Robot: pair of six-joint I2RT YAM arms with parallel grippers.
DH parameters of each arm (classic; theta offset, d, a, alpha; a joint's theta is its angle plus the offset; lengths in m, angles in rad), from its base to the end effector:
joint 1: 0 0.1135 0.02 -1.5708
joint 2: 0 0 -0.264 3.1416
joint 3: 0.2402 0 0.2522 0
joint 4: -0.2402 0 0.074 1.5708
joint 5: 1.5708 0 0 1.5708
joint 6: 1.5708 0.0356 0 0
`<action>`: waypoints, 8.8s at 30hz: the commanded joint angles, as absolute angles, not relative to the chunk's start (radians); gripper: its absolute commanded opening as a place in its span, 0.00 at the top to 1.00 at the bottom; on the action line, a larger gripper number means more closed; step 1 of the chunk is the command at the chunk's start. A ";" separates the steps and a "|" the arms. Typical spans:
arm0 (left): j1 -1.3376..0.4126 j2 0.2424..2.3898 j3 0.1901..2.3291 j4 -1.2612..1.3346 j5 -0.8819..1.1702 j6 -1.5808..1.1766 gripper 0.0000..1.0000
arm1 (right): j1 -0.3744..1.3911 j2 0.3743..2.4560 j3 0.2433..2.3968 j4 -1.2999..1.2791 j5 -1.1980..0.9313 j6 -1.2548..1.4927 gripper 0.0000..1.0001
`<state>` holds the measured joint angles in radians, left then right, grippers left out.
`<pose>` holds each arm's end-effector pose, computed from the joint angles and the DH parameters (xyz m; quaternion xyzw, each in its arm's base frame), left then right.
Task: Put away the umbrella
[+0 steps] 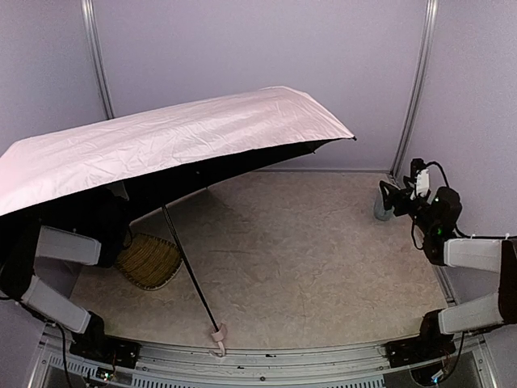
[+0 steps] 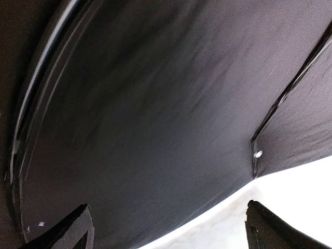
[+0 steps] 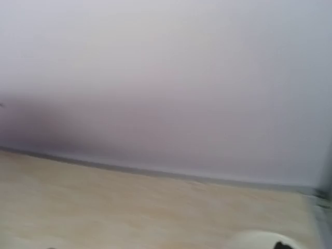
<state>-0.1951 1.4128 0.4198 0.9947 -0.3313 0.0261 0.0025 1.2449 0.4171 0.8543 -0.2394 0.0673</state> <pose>0.2673 -0.0410 0.2020 -0.0391 0.7055 0.0572 0.7054 0.2539 0.0091 0.2267 -0.0631 0.6951 0.1081 0.7079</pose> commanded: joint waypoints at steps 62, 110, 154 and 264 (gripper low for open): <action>-0.740 1.301 0.782 0.634 0.442 -0.177 0.03 | 0.932 1.736 1.393 0.877 -0.199 0.571 1.00; -0.751 1.520 0.985 0.630 0.709 -0.323 0.97 | 0.874 1.679 1.284 0.894 -0.436 0.621 1.00; -0.899 1.757 0.821 1.019 0.513 -0.555 1.00 | 0.641 1.995 1.479 1.223 -0.135 1.094 0.46; -0.943 1.685 0.863 0.797 0.234 -0.385 1.00 | 0.819 1.815 1.391 0.952 0.507 0.015 0.68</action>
